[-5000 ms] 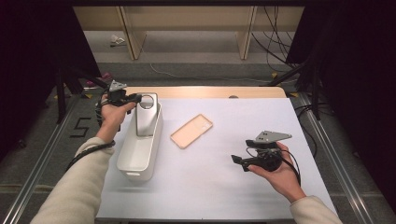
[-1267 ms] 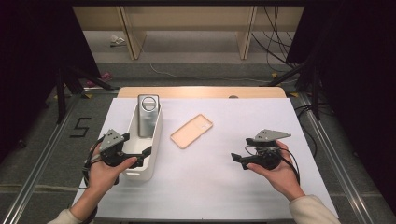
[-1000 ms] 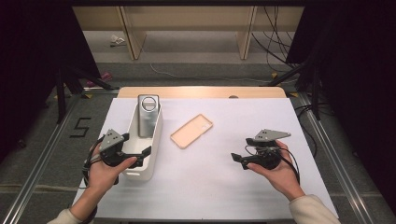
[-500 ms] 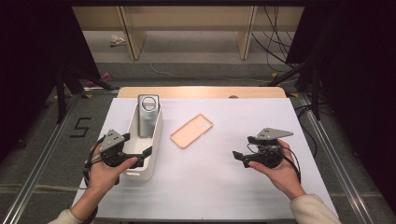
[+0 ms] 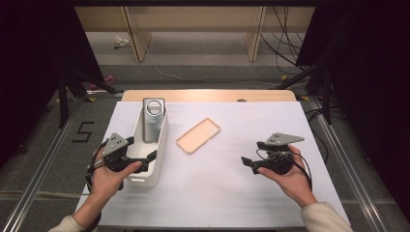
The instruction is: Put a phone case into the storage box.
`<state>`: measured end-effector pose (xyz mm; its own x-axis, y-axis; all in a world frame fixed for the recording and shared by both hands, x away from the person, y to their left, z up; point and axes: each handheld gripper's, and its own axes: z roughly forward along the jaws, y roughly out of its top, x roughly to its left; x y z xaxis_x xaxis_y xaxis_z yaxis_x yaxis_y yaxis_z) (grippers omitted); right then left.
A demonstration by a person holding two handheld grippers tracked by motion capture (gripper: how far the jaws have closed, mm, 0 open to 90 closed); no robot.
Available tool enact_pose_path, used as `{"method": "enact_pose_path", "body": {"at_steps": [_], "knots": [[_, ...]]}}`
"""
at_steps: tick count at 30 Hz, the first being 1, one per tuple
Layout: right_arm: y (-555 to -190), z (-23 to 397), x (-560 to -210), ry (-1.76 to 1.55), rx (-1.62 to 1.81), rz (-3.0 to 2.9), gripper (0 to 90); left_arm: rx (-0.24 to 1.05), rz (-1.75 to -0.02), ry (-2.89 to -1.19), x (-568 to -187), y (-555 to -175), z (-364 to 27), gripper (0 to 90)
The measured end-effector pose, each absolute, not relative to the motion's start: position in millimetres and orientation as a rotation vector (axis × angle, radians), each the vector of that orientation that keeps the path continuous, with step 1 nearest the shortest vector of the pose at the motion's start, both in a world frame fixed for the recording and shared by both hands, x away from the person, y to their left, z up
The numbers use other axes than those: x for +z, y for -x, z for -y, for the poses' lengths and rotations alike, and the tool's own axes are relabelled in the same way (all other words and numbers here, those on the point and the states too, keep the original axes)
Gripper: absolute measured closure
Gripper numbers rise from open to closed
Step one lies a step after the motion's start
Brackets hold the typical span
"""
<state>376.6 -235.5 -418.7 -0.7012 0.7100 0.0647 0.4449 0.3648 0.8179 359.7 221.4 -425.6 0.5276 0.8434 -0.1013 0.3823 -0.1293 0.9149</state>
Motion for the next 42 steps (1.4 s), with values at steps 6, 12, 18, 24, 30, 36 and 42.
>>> {"method": "enact_pose_path", "body": {"at_steps": [6, 12, 18, 24, 30, 36, 42], "knots": [[-378.1, 234.2, -418.3, -1.012, 1.258, -2.335, 16.4, 0.564, -1.043, -1.725, -425.0, -357.3, -223.5, 0.0], [-377.7, 234.9, -416.9, -1.014, 1.265, -2.325, 16.4, 0.564, -1.034, -1.711, -423.0, -357.1, -222.1, 0.0], [-386.5, 223.4, -417.7, -1.005, 1.263, -2.337, 16.6, 0.552, -1.034, -1.706, -424.0, -357.4, -222.3, 0.1], [-399.5, 198.2, -418.7, -0.976, 1.268, -2.361, 35.4, 0.549, -1.033, -1.701, -423.9, -356.5, -221.2, 0.6], [-418.3, 157.5, -422.1, -0.887, 1.222, -2.424, 69.4, 0.552, -1.031, -1.705, -423.2, -355.3, -220.5, 1.1], [-439.2, 112.5, -428.4, -0.880, 1.175, -2.498, 89.8, 0.552, -1.027, -1.705, -422.6, -354.4, -219.0, 1.5], [-456.4, 74.7, -445.4, -0.895, 1.083, -2.570, 90.0, 0.551, -1.026, -1.707, -423.3, -354.3, -219.5, 1.5]]}}
